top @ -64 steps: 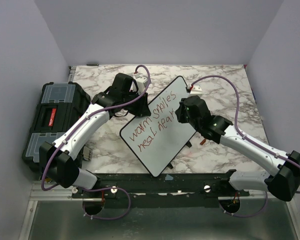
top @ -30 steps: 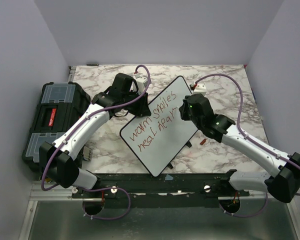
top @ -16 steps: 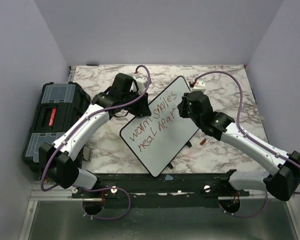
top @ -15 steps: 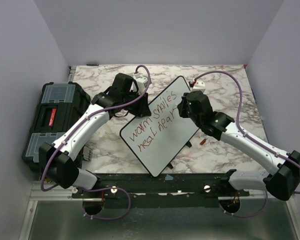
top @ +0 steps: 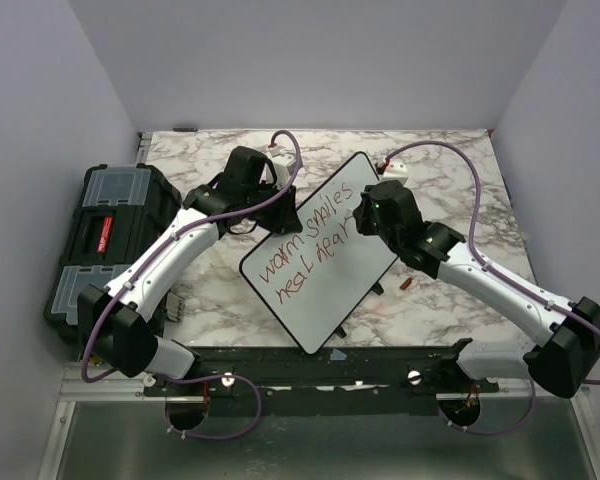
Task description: Write a sentence on the whiteboard
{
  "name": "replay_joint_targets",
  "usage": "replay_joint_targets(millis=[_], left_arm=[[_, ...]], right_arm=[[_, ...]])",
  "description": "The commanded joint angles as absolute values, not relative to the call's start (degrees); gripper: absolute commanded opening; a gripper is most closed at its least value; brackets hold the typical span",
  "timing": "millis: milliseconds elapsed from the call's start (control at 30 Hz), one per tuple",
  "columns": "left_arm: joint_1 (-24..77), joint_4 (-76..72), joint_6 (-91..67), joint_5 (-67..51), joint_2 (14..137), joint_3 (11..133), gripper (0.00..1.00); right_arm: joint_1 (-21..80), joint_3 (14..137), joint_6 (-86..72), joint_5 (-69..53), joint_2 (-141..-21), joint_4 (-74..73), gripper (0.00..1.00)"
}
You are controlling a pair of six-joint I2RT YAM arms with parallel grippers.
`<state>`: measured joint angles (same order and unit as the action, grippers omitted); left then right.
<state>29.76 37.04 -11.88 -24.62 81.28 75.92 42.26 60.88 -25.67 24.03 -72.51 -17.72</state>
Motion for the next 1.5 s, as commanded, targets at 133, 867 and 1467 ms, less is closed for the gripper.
replay_joint_targets(millis=[133,867,1467], left_arm=[[30.2,37.7,-7.5,-21.1,79.3,75.1,0.00],[30.3,37.6,-7.6,-21.3,78.7,74.9,0.00],[30.4,37.4,-7.6,-21.2,78.4,74.7,0.00]], right_arm=[[42.0,61.2,-26.9,20.9,-73.1,-17.0,0.01],[42.1,56.6,-28.8,17.5,-70.0,-18.9,0.01],[42.1,51.8,-30.5,17.4,-66.9,-19.7,0.01]])
